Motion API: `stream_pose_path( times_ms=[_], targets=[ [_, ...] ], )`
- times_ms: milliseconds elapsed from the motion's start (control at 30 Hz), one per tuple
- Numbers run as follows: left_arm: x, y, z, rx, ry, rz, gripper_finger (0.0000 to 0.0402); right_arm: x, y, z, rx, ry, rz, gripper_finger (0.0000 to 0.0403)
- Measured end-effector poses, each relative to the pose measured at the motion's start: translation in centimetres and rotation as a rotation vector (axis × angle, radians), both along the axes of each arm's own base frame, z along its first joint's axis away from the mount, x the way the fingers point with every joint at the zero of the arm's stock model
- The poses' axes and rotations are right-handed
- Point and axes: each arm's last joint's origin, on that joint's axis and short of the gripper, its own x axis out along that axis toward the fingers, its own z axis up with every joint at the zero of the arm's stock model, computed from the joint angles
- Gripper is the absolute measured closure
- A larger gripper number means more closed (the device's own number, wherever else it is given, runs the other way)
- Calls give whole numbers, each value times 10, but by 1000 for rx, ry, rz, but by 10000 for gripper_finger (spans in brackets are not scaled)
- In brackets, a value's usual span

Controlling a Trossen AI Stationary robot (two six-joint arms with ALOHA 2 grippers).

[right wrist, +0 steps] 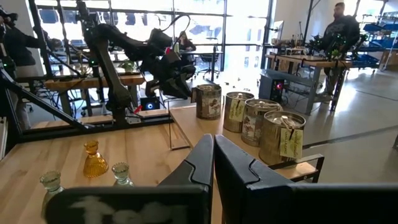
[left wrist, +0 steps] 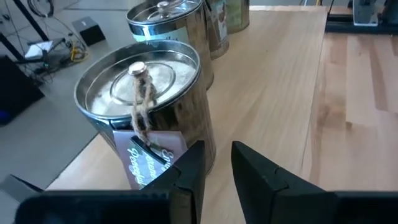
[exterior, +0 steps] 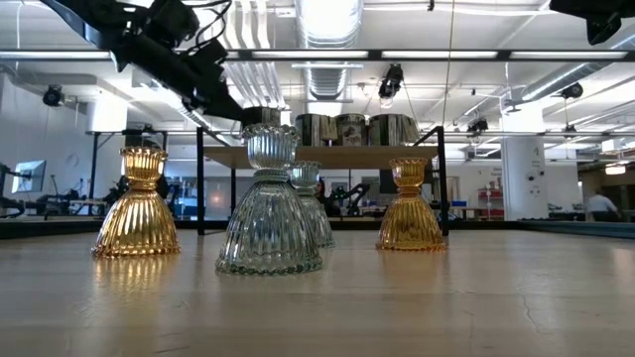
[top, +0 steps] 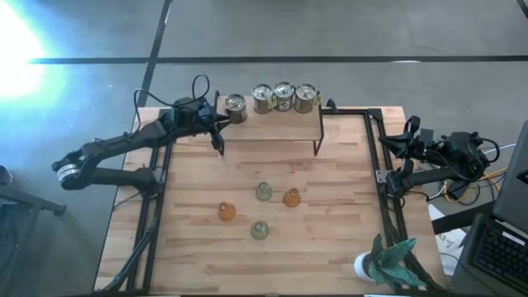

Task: Pick & Place candle stick holders
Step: Put the silver scented candle on the shelf

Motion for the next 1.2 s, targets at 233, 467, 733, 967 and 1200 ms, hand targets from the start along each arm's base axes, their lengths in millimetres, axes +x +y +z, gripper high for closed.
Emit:
stream_pose_path(
  times_ms=[233, 467, 733, 967, 1200],
  targets=[
    [7, 8, -11, -38, 24, -24, 332, 0, 0, 0, 1, 0, 0, 394],
    [11, 13, -12, -14, 2, -24, 367, 0, 0, 0, 0, 0, 0, 394],
    [10, 17, -12, -1, -1, -10, 396, 0, 0, 0, 0, 0, 0, 394],
    [6, 24, -8, 39, -34, 18, 395, 0, 0, 0, 1, -1, 0, 394],
    [3, 28, -7, 43, -43, 31, 393, 0, 0, 0, 0, 0, 0, 394]
  ],
)
